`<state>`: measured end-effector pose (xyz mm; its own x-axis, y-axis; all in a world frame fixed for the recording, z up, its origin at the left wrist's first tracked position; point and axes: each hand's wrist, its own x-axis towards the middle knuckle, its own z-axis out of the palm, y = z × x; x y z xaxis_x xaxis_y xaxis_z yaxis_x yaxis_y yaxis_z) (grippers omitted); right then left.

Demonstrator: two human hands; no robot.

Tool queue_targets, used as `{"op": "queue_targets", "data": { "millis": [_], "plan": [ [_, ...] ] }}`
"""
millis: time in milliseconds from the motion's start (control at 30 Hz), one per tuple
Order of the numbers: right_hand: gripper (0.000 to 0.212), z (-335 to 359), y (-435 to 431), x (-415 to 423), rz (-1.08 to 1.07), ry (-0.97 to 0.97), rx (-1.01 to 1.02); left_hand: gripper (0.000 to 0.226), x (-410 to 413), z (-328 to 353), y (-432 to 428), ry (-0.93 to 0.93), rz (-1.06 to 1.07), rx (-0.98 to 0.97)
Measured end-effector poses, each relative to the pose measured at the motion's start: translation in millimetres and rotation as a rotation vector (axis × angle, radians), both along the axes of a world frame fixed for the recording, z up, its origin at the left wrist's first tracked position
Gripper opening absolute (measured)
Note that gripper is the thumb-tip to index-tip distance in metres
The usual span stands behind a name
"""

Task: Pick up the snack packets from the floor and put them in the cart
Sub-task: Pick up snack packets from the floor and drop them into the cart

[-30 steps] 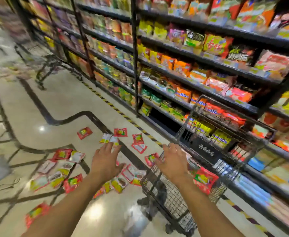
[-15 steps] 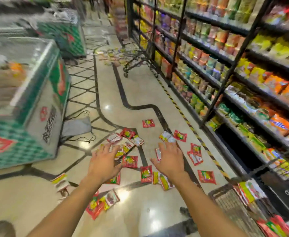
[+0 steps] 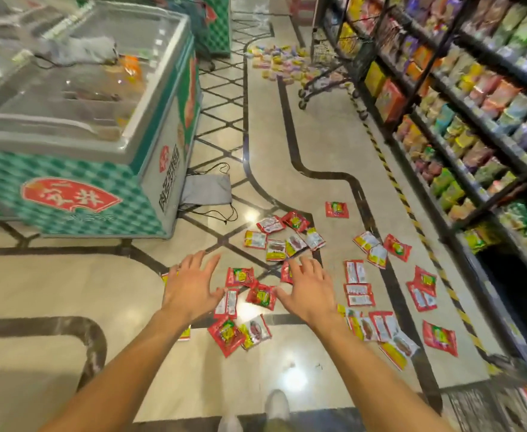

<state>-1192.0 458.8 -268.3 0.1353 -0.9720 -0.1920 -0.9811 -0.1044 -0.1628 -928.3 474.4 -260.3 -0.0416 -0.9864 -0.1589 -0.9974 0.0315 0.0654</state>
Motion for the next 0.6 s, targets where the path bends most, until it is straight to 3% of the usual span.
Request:
{"op": "queue_targets", "data": {
  "millis": [600],
  "plan": [
    [0.079, -64, -171, 195, 0.275, -0.061, 0.13, 0.078, 160, -52, -110, -0.021, 0.27, 0.074]
  ]
}}
